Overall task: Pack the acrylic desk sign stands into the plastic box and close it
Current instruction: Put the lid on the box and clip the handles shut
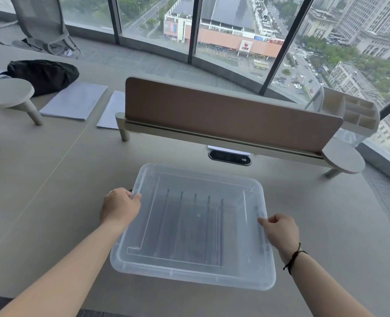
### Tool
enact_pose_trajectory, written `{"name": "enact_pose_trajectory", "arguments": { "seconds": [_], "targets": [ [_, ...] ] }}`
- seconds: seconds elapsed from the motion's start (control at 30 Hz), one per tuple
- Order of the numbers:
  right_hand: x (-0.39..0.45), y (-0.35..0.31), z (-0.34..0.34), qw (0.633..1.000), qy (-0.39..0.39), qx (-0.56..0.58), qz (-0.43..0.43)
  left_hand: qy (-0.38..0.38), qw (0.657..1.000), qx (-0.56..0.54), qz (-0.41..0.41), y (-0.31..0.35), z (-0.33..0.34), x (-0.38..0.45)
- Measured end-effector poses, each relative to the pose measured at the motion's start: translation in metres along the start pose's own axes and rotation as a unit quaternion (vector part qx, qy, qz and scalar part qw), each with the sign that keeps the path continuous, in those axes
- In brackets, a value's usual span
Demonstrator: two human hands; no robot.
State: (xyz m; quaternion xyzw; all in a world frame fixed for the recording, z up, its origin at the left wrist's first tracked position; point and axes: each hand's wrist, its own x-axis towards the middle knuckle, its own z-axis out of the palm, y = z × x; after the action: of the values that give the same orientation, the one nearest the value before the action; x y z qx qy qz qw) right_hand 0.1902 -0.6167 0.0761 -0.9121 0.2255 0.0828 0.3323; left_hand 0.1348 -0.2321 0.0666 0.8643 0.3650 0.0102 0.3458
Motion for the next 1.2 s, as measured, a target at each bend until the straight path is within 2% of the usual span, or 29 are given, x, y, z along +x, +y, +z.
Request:
{"name": "enact_pose_trajectory", "arguments": {
  "seconds": [0.33,0.53,0.77,0.93,1.07,1.2],
  "targets": [
    [0.053,0.026,-0.043,0.998,0.020,0.047,0.037,-0.026,0.998,0.030,0.038,0.062,0.049,-0.007],
    [0.095,0.056,-0.082,0.997,0.011,0.057,0.057,-0.037,0.998,-0.003,0.050,0.103,0.096,-0.023],
    [0.116,0.073,-0.088,0.991,-0.021,0.122,0.057,-0.041,0.998,-0.025,0.037,0.110,0.127,-0.040],
    [0.121,0.080,-0.090,0.956,-0.101,0.237,0.140,-0.043,0.999,0.008,0.015,0.105,0.129,-0.041],
    [0.126,0.079,-0.094,0.964,-0.110,0.203,0.130,-0.024,0.999,0.011,-0.021,0.106,0.130,-0.042],
    [0.125,0.075,-0.091,0.983,-0.071,0.147,0.089,0.019,0.995,0.091,-0.028,0.103,0.127,-0.042]
  ]
}}
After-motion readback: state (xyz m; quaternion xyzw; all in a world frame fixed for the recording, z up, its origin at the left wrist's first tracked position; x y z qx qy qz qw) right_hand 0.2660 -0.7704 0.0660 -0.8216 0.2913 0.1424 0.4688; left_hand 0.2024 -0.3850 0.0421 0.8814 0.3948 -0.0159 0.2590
